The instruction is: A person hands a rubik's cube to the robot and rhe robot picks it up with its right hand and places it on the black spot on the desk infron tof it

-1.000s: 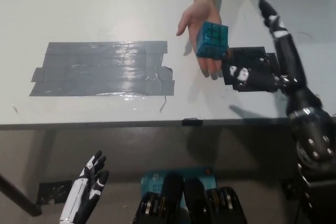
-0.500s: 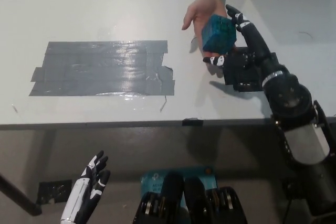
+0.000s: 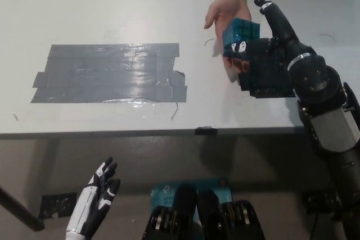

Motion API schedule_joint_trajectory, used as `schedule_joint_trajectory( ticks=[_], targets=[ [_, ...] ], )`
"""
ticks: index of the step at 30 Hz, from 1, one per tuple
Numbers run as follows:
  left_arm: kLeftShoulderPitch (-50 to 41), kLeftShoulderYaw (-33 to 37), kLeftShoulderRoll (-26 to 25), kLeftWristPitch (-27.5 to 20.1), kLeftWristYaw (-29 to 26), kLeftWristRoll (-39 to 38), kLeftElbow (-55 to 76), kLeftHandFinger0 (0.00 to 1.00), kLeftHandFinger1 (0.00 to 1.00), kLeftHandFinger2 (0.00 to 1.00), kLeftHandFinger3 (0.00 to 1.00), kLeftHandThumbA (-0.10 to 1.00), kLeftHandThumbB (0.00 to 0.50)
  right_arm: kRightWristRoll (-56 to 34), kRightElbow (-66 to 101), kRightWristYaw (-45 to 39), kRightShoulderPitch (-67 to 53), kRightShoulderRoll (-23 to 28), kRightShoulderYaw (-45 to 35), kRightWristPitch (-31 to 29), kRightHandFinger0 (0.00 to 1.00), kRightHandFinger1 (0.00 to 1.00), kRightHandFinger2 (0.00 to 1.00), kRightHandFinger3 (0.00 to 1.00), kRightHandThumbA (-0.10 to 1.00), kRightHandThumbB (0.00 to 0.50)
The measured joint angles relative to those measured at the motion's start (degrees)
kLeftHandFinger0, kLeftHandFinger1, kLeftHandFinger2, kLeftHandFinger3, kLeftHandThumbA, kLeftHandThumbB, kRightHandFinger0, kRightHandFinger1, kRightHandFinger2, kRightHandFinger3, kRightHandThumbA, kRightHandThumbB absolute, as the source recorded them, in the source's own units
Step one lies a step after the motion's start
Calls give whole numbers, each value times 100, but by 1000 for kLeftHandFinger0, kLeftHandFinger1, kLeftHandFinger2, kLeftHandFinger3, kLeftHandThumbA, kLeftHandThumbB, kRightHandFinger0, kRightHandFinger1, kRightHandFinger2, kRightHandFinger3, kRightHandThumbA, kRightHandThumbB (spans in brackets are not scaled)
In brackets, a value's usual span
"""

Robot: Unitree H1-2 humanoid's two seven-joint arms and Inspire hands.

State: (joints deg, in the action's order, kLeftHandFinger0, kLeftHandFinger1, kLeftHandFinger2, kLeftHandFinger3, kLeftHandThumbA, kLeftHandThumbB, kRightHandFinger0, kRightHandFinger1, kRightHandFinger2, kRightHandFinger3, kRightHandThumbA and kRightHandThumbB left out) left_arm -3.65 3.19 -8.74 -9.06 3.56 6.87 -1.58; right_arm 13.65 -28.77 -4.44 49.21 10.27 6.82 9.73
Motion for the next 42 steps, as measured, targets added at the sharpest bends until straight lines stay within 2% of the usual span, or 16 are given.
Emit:
schedule_joint_trajectory(
  ticks=[7, 12, 17, 22, 25, 27, 28, 29, 30, 31, 32, 33, 34, 35, 36, 42],
  targets=[
    [36, -2, 0, 2, 10, -2, 0, 1000, 1000, 1000, 1000, 871, 137, 58, 61, -22, 0, 9, 75, -9, 1000, 1000, 1000, 1000, 961, 490],
    [67, -2, -1, 2, 12, 2, 0, 1000, 1000, 1000, 1000, 892, 164, 57, -128, -107, 1, 45, 142, -79, 1000, 1000, 1000, 1000, 918, 495],
    [66, -4, -1, 8, 14, -1, 0, 1000, 1000, 1000, 1000, 862, 143, 87, -343, -324, 18, 209, 381, -112, 1000, 1000, 1000, 1000, 923, 500],
    [67, -5, -1, 17, 14, -1, 1, 1000, 1000, 1000, 1000, 868, 146, 235, -568, -541, 118, 417, 768, -110, 1000, 1000, 1000, 1000, 810, 500],
    [73, -5, -1, 18, 14, 0, 1, 1000, 1000, 1000, 1000, 888, 152, 361, -673, -615, 227, 509, 977, -109, 1000, 1000, 1000, 1000, 706, 464],
    [85, -5, -1, 17, 14, 3, 1, 1000, 1000, 1000, 1000, 890, 161, 438, -740, -630, 288, 532, 1071, -109, 1000, 1000, 1000, 1000, 474, 424],
    [95, -5, -1, 18, 14, 3, 1, 1000, 1000, 1000, 1000, 890, 162, 469, -776, -631, 316, 535, 1095, -111, 864, 876, 867, 1000, 299, 379],
    [102, -5, -1, 18, 14, 2, 1, 1000, 1000, 1000, 1000, 890, 162, 473, -807, -627, 332, 532, 1087, -119, 647, 737, 809, 931, 254, 383],
    [115, -4, -1, 18, 15, 2, 1, 1000, 1000, 1000, 1000, 888, 162, 473, -882, -599, 344, 519, 1054, -147, 255, 390, 532, 724, 158, 365],
    [125, -5, -1, 18, 15, 2, 1, 1000, 1000, 1000, 1000, 887, 161, 475, -934, -564, 348, 509, 1025, -170, 77, 226, 361, 521, 53, 313],
    [130, -5, -1, 19, 14, 2, 1, 1000, 1000, 1000, 1000, 886, 159, 476, -958, -538, 350, 501, 1006, -186, 6, 265, 520, 556, -67, 296],
    [152, -5, -1, 23, 16, 2, 1, 1000, 1000, 1000, 1000, 886, 161, 485, -1044, -421, 353, 458, 938, -253, 18, 380, 715, 677, -99, 256],
    [168, -5, -1, 24, 21, 2, 1, 1000, 1000, 1000, 1000, 886, 161, 495, -1074, -346, 353, 430, 902, -285, 16, 412, 777, 732, -100, 243],
    [182, -5, -1, 25, 27, 2, 1, 1000, 1000, 1000, 1000, 883, 156, 503, -1092, -268, 353, 406, 874, -319, 49, 495, 864, 886, -100, 201],
    [196, -5, -1, 25, 38, 2, 1, 1000, 1000, 1000, 1000, 882, 161, 520, -1125, -182, 353, 381, 844, -371, 81, 535, 892, 966, -100, 183],
    [234, -14, -1, 31, 48, -4, 1, 1000, 1000, 1000, 1000, 872, 162, 623, -1237, 262, 351, 319, 760, -652, 100, 540, 895, 992, -100, 159]
  ],
)
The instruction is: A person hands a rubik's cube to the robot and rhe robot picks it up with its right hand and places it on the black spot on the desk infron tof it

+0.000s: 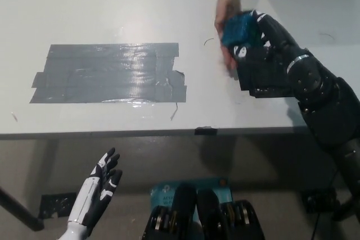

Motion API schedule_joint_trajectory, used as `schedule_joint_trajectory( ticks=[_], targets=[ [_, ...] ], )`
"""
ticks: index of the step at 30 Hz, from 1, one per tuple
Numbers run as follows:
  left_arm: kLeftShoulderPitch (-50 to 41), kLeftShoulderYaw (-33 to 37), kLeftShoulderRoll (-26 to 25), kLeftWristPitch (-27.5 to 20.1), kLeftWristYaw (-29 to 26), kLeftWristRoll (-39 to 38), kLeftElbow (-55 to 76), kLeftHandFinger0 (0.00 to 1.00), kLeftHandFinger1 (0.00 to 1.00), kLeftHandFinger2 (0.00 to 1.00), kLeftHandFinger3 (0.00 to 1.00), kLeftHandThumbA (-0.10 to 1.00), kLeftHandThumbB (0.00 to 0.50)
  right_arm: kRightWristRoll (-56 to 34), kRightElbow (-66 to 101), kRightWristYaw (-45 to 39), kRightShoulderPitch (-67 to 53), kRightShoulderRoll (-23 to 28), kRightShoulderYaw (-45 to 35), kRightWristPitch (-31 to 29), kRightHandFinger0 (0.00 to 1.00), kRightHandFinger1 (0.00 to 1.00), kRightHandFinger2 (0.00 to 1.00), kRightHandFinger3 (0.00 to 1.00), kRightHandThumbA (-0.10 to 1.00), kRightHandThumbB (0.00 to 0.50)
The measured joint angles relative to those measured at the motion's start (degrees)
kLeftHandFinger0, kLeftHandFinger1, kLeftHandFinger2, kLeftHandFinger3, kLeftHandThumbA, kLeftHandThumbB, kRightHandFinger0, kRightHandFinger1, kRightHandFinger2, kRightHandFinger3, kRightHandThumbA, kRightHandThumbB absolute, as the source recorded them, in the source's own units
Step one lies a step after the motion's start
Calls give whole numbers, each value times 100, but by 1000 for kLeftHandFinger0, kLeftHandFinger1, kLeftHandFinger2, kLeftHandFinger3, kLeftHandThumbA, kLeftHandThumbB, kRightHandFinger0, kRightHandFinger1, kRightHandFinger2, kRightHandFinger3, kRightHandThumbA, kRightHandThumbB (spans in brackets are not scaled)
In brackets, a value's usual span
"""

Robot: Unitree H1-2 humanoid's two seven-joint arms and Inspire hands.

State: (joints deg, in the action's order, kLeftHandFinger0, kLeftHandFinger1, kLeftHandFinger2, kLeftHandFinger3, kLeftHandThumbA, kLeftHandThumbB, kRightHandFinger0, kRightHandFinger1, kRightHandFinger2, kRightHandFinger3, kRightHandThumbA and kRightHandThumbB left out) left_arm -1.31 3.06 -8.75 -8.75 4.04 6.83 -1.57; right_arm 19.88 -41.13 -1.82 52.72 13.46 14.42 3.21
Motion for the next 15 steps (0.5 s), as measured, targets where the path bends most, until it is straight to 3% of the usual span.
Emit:
schedule_joint_trajectory(
  ticks=[10, 15],
  targets=[
    [8, -6, 0, 14, 2, -12, 0, 1000, 1000, 1000, 1000, 870, 148, 59, 526, 520, -66, -29, -515, -229, 156, 603, 953, 998, -100, 153],
    [16, -7, 0, 15, 1, -13, -1, 1000, 1000, 1000, 1000, 883, 156, -13, 1127, 667, -87, -18, -982, -254, 107, 544, 907, 978, -100, 152]
  ],
)
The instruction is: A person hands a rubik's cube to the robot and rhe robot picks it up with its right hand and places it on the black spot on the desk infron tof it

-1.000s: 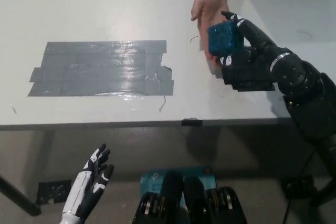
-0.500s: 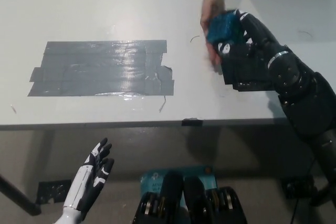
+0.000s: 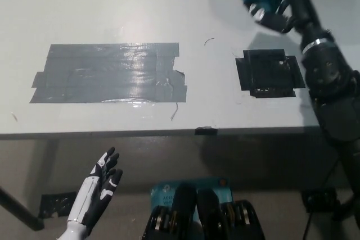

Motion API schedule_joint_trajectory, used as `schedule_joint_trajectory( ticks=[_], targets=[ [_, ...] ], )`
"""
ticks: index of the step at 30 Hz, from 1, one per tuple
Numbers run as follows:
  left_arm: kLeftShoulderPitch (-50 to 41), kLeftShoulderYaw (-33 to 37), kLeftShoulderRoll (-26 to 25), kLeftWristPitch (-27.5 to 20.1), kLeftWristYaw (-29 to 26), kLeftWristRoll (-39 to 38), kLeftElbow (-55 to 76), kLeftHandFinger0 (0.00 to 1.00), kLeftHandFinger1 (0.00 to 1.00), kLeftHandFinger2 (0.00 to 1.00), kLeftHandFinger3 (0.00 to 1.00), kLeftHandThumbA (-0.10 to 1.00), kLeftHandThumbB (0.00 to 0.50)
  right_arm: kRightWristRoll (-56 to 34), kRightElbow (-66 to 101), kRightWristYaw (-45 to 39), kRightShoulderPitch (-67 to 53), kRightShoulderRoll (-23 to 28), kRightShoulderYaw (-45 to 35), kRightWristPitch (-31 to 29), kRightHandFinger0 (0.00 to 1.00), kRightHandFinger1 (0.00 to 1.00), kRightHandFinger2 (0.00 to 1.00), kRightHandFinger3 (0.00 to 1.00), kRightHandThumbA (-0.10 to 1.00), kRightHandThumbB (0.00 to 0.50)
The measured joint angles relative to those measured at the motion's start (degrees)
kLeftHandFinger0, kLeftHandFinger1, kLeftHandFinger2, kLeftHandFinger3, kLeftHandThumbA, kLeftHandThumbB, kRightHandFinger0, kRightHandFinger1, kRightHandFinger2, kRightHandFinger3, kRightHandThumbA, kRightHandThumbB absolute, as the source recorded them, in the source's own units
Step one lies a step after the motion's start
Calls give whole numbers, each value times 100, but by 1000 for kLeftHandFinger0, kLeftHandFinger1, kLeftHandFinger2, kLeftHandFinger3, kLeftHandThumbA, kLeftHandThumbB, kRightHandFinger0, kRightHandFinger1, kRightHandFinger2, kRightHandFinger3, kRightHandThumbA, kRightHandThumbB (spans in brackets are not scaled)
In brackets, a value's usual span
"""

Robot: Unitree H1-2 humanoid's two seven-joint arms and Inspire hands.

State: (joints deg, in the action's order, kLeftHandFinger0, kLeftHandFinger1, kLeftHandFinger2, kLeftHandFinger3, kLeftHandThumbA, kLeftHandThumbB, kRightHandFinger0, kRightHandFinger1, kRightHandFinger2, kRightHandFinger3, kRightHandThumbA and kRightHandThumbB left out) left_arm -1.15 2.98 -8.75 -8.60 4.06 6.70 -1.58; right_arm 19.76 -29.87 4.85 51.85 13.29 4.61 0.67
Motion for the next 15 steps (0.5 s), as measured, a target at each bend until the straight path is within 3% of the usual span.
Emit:
schedule_joint_trajectory(
  ticks=[10, 12, 15],
  targets=[
    [5, -18, 0, 0, 1, -31, 0, 1000, 1000, 1000, 1000, 877, 149, -48, 166, 6, -555, 301, -178, -118, 61, 506, 883, 921, -100, 167],
    [6, -19, 0, 0, 0, -30, -1, 1000, 1000, 1000, 1000, 885, 146, -45, 53, 6, -728, 309, -162, -148, 40, 450, 801, 863, -100, 160],
    [6, -19, 0, 0, 0, -29, -2, 1000, 1000, 1000, 1000, 883, 141, -30, -146, 5, -924, 309, -95, -162, 30, 417, 764, 851, -100, 151]
  ],
)
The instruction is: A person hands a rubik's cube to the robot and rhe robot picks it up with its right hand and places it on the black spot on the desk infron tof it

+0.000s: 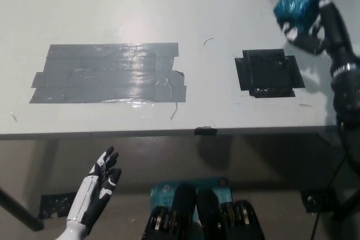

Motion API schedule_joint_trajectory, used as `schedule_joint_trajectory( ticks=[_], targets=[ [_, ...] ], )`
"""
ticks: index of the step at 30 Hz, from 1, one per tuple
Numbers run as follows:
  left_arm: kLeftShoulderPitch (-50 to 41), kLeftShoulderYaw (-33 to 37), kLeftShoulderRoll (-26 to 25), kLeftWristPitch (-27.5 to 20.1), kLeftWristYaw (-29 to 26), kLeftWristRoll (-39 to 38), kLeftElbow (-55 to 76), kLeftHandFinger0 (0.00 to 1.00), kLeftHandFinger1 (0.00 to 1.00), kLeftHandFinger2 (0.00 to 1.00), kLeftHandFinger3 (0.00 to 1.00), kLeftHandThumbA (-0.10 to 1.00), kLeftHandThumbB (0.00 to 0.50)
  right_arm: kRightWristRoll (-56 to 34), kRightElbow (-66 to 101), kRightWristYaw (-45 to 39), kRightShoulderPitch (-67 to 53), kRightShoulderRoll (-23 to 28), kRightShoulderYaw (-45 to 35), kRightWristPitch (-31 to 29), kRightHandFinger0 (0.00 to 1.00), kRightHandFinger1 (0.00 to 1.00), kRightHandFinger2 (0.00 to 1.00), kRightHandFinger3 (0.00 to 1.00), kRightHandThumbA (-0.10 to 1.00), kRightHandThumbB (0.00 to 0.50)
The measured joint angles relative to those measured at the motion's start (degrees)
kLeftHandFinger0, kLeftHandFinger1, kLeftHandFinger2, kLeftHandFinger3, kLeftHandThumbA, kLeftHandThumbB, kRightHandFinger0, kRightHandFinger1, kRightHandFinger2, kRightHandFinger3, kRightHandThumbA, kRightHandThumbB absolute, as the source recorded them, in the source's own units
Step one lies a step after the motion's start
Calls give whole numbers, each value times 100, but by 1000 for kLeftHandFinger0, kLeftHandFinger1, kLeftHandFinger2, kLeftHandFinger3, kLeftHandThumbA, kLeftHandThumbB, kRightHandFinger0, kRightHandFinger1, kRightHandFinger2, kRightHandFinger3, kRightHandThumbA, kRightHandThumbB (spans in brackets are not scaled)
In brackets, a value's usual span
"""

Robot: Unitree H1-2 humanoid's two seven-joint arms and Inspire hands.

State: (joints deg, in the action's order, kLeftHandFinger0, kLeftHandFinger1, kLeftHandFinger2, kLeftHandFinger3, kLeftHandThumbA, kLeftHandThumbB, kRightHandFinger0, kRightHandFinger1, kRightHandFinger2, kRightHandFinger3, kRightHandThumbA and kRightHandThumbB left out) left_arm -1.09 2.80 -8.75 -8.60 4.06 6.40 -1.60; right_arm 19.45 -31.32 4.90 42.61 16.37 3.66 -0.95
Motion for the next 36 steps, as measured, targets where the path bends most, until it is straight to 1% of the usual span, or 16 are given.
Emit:
schedule_joint_trajectory(
  ticks=[4, 5, 7, 8, 9, 10, 11, 12, 14, 18, 22, 23, 25, 28, 32, 36],
  targets=[
    [2, 0, 1, 1, 1, -1, 0, 1000, 1000, 1000, 1000, 874, 145, 73, -371, -2, -103, -3, 213, -33, 81, 514, 872, 952, -100, 144],
    [2, -1, 1, 3, 0, -2, 0, 1000, 1000, 1000, 1000, 874, 139, 99, -449, -7, -113, -1, 268, -39, 103, 551, 897, 968, -100, 160],
    [2, 0, 1, 3, 1, -1, 0, 1000, 1000, 1000, 1000, 872, 135, 120, -575, -51, -124, -2, 368, -40, 318, 720, 968, 1000, -9, 246],
    [3, 0, 1, 3, 1, -2, 0, 1000, 1000, 1000, 1000, 862, 132, 121, -609, -94, -128, -1, 401, -38, 608, 957, 1000, 1000, 154, 319],
    [4, -1, 0, 3, 1, -2, -1, 1000, 1000, 1000, 1000, 861, 129, 117, -610, -137, -132, 0, 424, -36, 790, 1000, 1000, 1000, 263, 342],
    [8, -1, 1, 3, 1, -3, -4, 1000, 1000, 1000, 1000, 871, 132, 102, -596, -215, -133, 2, 437, -29, 876, 1000, 1000, 1000, 353, 366],
    [11, 0, 1, 3, 1, -3, -6, 1000, 1000, 1000, 1000, 874, 131, 79, -567, -324, -133, 15, 449, -23, 901, 1000, 1000, 1000, 380, 369],
    [12, 0, 1, 3, 1, -2, -6, 1000, 1000, 1000, 1000, 873, 133, 51, -558, -401, -133, 25, 451, -23, 1000, 1000, 1000, 1000, 497, 397],
    [11, 0, 0, 3, 0, -2, -7, 1000, 1000, 1000, 1000, 872, 132, -2, -536, -553, -133, 51, 468, -8, 1000, 1000, 1000, 1000, 745, 441],
    [13, -2, 0, 3, 1, -7, -11, 1000, 1000, 1000, 1000, 872, 143, -1, -180, -836, -133, 185, 590, 82, 1000, 1000, 1000, 1000, 873, 500],
    [15, -2, 0, 3, 1, -12, -15, 1000, 1000, 1000, 1000, 875, 143, 4, 460, -967, -133, 324, 588, 230, 1000, 1000, 1000, 1000, 878, 474],
    [15, -2, 0, 3, 2, -13, -15, 1000, 1000, 1000, 1000, 877, 150, 0, 602, -984, -133, 350, 576, 261, 1000, 1000, 1000, 1000, 879, 440],
    [16, -2, 0, 3, 2, -14, -14, 1000, 1000, 1000, 1000, 880, 151, -17, 958, -1035, -133, 391, 517, 337, 1000, 1000, 1000, 1000, 863, 429],
    [16, -2, -2, 3, 2, -22, -15, 1000, 1000, 1000, 1000, 882, 151, -47, 1590, -1092, -133, 424, 353, 480, 1000, 1000, 1000, 1000, 941, 476],
    [16, -2, -2, 3, 1, -23, -15, 1000, 1000, 1000, 1000, 873, 139, -104, 2406, -1146, -132, 456, 112, 664, 1000, 1000, 1000, 1000, 927, 473],
    [20, -4, -2, 3, 1, -24, -15, 1000, 1000, 1000, 1000, 877, 143, -177, 3216, -1190, -133, 472, -139, 810, 1000, 1000, 1000, 1000, 866, 454]
  ],
)
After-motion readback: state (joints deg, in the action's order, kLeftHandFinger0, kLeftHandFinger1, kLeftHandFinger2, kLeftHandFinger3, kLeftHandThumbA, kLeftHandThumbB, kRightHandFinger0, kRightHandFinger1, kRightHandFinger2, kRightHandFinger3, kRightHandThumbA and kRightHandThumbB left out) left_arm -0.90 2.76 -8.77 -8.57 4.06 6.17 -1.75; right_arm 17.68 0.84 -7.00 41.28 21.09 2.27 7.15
